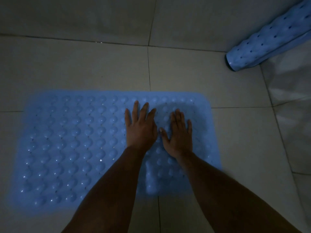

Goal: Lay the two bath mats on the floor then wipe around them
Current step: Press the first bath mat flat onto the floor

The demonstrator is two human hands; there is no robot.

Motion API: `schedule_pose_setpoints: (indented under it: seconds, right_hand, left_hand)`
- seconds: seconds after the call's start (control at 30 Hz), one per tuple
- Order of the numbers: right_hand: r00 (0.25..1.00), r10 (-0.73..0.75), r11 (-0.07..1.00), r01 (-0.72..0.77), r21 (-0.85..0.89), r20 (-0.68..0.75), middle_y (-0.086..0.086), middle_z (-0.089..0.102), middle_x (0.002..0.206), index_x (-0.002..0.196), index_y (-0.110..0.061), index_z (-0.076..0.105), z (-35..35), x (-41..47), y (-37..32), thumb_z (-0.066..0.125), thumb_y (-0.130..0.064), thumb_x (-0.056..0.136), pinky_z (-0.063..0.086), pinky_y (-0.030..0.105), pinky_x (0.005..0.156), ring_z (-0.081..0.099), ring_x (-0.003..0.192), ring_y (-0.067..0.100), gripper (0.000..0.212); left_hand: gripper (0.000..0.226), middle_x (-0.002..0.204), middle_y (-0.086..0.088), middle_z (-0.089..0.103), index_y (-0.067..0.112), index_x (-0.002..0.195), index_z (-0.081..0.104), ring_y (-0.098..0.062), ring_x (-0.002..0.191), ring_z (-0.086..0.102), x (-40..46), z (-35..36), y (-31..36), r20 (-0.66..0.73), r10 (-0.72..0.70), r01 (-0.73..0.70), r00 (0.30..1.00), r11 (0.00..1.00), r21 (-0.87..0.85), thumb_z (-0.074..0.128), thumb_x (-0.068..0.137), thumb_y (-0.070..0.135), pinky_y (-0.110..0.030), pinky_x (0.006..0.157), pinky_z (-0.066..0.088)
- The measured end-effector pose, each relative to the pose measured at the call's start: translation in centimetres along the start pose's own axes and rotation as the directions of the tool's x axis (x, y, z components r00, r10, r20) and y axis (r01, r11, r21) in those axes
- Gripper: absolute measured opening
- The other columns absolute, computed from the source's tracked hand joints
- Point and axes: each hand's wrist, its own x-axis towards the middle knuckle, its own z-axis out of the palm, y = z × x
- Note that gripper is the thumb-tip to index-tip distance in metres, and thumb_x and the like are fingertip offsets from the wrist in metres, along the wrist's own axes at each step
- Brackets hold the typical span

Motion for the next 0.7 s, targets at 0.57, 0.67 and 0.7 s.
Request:
schedule_pose_setpoints:
  seconds: [0.57, 0.67, 0.7]
  right_hand:
    - [0.983, 0.005, 0.929, 0.064, 0.364, -0.185, 0.006, 0.068, 0.123, 0.138, -0.019, 0.055, -4.8, 4.6, 5.3, 0.042, -0.037, 0.100, 0.051, 0.040, 0.097, 0.062, 0.114, 0.028, 0.045]
    - [0.978, 0.016, 0.941, 0.056, 0.334, -0.208, 0.008, 0.066, 0.126, 0.133, -0.016, 0.059, -4.0, 4.4, 5.4, 0.037, -0.040, 0.098, 0.049, 0.047, 0.101, 0.060, 0.118, 0.031, 0.048]
    - [0.978, 0.013, 0.942, 0.058, 0.331, -0.208, 0.008, 0.066, 0.126, 0.133, -0.016, 0.060, -4.1, 4.3, 5.4, 0.037, -0.040, 0.098, 0.048, 0.047, 0.101, 0.059, 0.118, 0.031, 0.048]
  left_hand:
    - [0.089, 0.173, -0.013, -0.003, 0.019, 0.166, 0.009, -0.037, 0.158, -0.012, -0.9, 3.7, 3.7, 0.255, 0.147, -0.183, 0.956, 0.975, 0.126, 0.021, 0.098, 0.075, -0.065, 0.124, 0.003]
    - [0.089, 0.173, -0.013, -0.008, 0.021, 0.166, 0.003, -0.036, 0.157, -0.018, -0.7, 3.8, 3.9, 0.297, 0.135, -0.180, 0.945, 0.975, 0.130, 0.014, 0.097, 0.077, -0.064, 0.124, -0.001]
    - [0.089, 0.173, -0.012, -0.008, 0.022, 0.166, 0.004, -0.035, 0.157, -0.018, -0.7, 3.8, 3.9, 0.297, 0.135, -0.178, 0.945, 0.977, 0.122, 0.014, 0.097, 0.077, -0.064, 0.124, -0.001]
